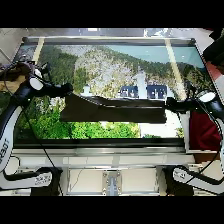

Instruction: Fold the shirts.

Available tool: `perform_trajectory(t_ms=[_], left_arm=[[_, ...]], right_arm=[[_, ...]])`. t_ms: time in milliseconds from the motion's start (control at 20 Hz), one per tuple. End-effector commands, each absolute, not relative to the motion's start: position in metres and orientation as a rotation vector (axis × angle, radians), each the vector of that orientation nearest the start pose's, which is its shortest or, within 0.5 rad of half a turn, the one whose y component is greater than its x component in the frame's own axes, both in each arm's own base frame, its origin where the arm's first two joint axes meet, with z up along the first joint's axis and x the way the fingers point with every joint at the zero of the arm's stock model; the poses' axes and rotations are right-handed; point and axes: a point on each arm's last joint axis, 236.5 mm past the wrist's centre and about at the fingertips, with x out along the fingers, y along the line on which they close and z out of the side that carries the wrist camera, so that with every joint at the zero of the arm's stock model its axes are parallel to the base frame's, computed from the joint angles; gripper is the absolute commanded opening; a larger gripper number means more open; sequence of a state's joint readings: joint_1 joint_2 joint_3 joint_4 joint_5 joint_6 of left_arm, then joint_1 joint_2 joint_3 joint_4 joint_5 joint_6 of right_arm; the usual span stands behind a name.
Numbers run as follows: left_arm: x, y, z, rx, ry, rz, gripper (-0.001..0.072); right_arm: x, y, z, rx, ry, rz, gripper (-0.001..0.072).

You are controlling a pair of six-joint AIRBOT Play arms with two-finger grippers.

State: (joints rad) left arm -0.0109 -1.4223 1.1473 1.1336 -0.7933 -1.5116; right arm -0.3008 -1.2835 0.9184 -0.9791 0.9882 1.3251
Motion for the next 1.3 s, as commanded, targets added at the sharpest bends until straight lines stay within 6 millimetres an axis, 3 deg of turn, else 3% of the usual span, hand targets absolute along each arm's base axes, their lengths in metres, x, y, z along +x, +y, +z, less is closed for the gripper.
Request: perform_trajectory(t_ms=[0, 250, 300, 350, 400, 450, 600, 700, 800, 950, 1150, 1250], left_arm=[[0.48, -0.065, -0.035, -0.332, 1.066, -0.119, 0.001], [0.486, -0.064, -0.035, -0.332, 1.043, -0.112, 0.0016], [0.487, -0.065, -0.034, -0.337, 1.037, -0.112, 0.0037], [0.489, -0.065, -0.033, -0.345, 1.029, -0.112, 0.0225], [0.491, -0.066, -0.029, -0.362, 1.015, -0.113, 0.0557], [0.494, -0.063, -0.023, -0.37, 1.001, -0.109, 0.0703], [0.502, -0.054, 0.015, -0.376, 0.924, -0.109, 0.0701], [0.5, -0.055, 0.054, -0.335, 0.845, -0.138, 0.07], [0.492, -0.073, 0.093, -0.228, 0.763, -0.217, 0.0701], [0.475, -0.115, 0.124, -0.145, 0.71, -0.327, 0.0701], [0.459, -0.177, 0.121, -0.079, 0.747, -0.458, 0.0701], [0.455, -0.2, 0.115, -0.062, 0.763, -0.502, 0.0701]], right_arm=[[0.406, -0.017, -0.043, 0.569, 1.15, 0.046, 0.0007], [0.412, -0.018, -0.062, 0.586, 1.189, 0.039, 0.0011], [0.412, -0.017, -0.065, 0.597, 1.195, 0.04, 0.0053], [0.414, -0.016, -0.065, 0.608, 1.188, 0.04, 0.0187], [0.418, -0.016, -0.06, 0.617, 1.171, 0.042, 0.039], [0.422, -0.015, -0.052, 0.617, 1.164, 0.056, 0.0456], [0.428, -0.028, -0.009, 0.484, 1.165, 0.096, 0.0447], [0.418, -0.058, 0.019, 0.313, 1.191, 0.051, 0.0445], [0.405, -0.076, 0.027, 0.273, 1.207, 0.01, 0.0447], [0.395, -0.077, 0.003, 0.406, 1.257, 0.017, 0.0449], [0.38, -0.041, -0.042, 0.707, 1.404, 0.247, 0.0487], [0.38, -0.037, -0.062, 0.748, 1.44, 0.278, 0.0489]])
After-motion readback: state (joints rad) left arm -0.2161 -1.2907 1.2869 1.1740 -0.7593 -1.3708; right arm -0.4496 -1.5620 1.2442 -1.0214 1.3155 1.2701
